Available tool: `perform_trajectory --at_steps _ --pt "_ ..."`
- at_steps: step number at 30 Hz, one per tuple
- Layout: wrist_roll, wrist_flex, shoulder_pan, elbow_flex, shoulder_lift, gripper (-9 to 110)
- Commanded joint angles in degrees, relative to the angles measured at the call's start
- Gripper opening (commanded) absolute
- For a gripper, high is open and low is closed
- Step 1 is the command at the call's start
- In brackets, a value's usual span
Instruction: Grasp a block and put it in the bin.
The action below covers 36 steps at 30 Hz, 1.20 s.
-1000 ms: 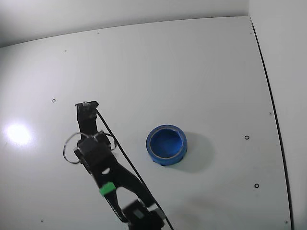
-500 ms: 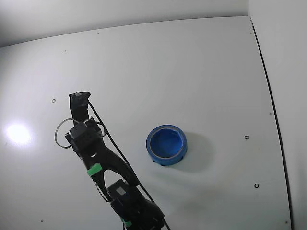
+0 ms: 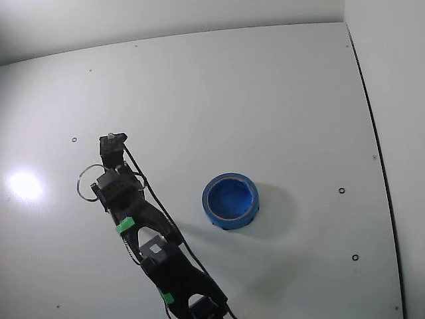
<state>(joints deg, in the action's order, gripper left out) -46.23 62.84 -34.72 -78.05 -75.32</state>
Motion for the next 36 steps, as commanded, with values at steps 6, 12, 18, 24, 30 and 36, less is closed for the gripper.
perform_trajectory --at_steps 6,12,18,24,30,36 --pt "-4.8 -0.6 5.1 6.6 1.4 22" --pt "-6.4 0.0 6.7 5.7 1.4 22" --pt "-6.4 0.0 6.7 5.7 1.2 22" --pt "-6.5 0.1 6.7 5.7 1.1 22" --pt "-6.4 0.1 6.5 5.5 1.1 18" --pt "-6.3 0.1 6.8 5.4 1.8 -1"
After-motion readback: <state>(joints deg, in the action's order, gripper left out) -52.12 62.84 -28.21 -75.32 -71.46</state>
